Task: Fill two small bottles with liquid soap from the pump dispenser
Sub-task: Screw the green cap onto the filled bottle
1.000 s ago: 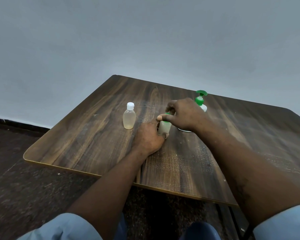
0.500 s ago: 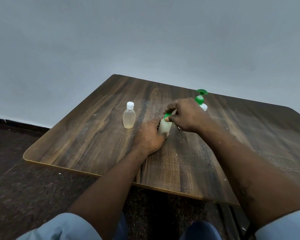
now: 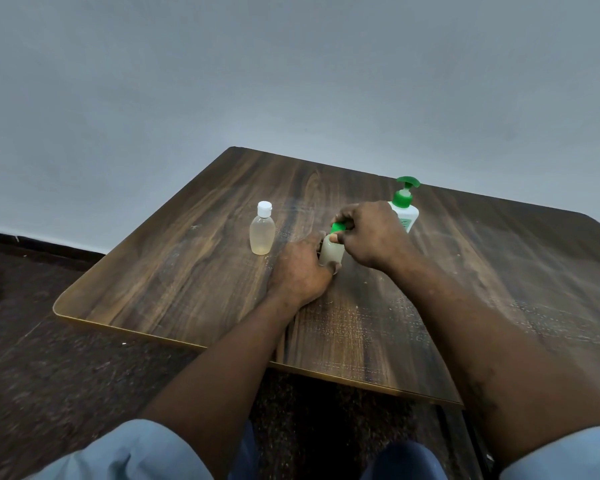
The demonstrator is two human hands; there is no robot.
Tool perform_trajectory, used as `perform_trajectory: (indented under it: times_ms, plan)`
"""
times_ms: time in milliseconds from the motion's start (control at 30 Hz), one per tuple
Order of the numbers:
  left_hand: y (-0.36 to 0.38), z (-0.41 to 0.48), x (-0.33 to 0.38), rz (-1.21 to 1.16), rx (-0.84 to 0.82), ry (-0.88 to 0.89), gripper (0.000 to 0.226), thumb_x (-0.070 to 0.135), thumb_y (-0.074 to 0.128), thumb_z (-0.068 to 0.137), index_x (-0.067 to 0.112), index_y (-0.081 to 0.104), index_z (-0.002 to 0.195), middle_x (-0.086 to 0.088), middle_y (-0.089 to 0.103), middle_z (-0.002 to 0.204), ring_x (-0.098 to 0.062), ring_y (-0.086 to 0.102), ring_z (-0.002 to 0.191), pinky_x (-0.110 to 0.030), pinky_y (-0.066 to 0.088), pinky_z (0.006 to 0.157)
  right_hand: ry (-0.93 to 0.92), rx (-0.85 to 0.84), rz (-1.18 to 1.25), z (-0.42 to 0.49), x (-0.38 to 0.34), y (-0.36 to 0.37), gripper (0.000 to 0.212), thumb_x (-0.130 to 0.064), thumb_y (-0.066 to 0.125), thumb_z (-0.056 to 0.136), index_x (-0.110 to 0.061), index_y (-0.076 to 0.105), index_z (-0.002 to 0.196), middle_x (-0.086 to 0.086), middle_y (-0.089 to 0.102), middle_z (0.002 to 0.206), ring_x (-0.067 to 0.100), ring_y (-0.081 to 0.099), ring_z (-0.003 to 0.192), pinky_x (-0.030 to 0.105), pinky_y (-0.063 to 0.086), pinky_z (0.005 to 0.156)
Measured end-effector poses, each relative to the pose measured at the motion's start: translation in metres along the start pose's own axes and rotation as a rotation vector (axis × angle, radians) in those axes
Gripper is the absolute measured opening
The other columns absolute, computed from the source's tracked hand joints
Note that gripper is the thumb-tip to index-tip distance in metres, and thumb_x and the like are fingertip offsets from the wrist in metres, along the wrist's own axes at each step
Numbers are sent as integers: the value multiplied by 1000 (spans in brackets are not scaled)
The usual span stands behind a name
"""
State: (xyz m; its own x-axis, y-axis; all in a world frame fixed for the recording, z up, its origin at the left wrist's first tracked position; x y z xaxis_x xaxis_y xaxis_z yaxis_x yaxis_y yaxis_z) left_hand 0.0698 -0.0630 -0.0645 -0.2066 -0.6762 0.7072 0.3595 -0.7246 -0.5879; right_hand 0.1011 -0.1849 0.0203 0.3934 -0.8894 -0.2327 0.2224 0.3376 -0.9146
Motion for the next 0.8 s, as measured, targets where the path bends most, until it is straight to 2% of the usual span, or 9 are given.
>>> perform_trajectory:
  times_ms: [167,267,333,533,600,700,800]
  plan:
    - [-1,-1,0,11,-5,-13,37,36,83,79,30,65,111,10,72,93,-14,69,88,-37,58,78,43,50,53,-6,1,4,34,-33,85,88,-21,78,119,2,79,110,19,72,103,39,57,96]
    - [-3,-3,2,28,12,-6,37,36,83,81,28,65,113,13,64,86,-13,65,84,-29,50,71,47,78,97,-12,3,6,31,-37,84,88,-23,77,115,-1,77,105,19,71,98,39,58,90]
    - [-4,-4,3,41,20,2,36,35,82,83,27,65,114,11,67,88,-12,64,82,-27,47,69,58,101,164,-16,5,9,34,-38,85,86,-24,76,115,-2,76,107,17,70,98,40,58,88]
    - [-9,-12,1,20,33,-66,45,40,85,78,31,66,118,9,74,100,-12,70,92,-36,60,79,110,168,230,-20,8,13,31,-36,86,87,-20,76,111,-3,73,107,15,66,93,37,57,84]
    - [-19,-22,-9,-8,107,-144,38,41,85,78,32,65,109,12,72,97,-9,69,91,-35,60,78,140,184,249,-14,9,17,30,-36,86,86,-20,76,110,-3,73,107,13,65,92,34,55,83]
    - [-50,-40,-22,-11,316,-245,24,35,78,85,29,55,89,12,61,85,-11,62,79,-32,52,68,166,212,272,-2,8,25,31,-38,86,86,-20,77,109,-2,73,108,14,64,94,29,47,79]
    - [-77,-41,-36,24,454,-314,35,26,78,84,26,45,95,4,55,98,-17,55,89,-35,46,75,167,213,312,14,-4,35,30,-38,85,87,-19,78,109,0,73,108,14,62,93,27,42,79]
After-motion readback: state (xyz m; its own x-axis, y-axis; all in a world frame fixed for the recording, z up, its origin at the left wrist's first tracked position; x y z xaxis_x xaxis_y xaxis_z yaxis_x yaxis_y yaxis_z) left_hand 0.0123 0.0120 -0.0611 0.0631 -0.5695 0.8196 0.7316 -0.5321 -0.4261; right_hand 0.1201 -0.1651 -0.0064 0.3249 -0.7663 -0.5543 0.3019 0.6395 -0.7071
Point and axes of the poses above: each hand's wrist, its own z-axis towards the middle knuckle, its own y-axis out of the palm, x = y × z, the point moved 7 cm from there along z, towards the middle knuckle
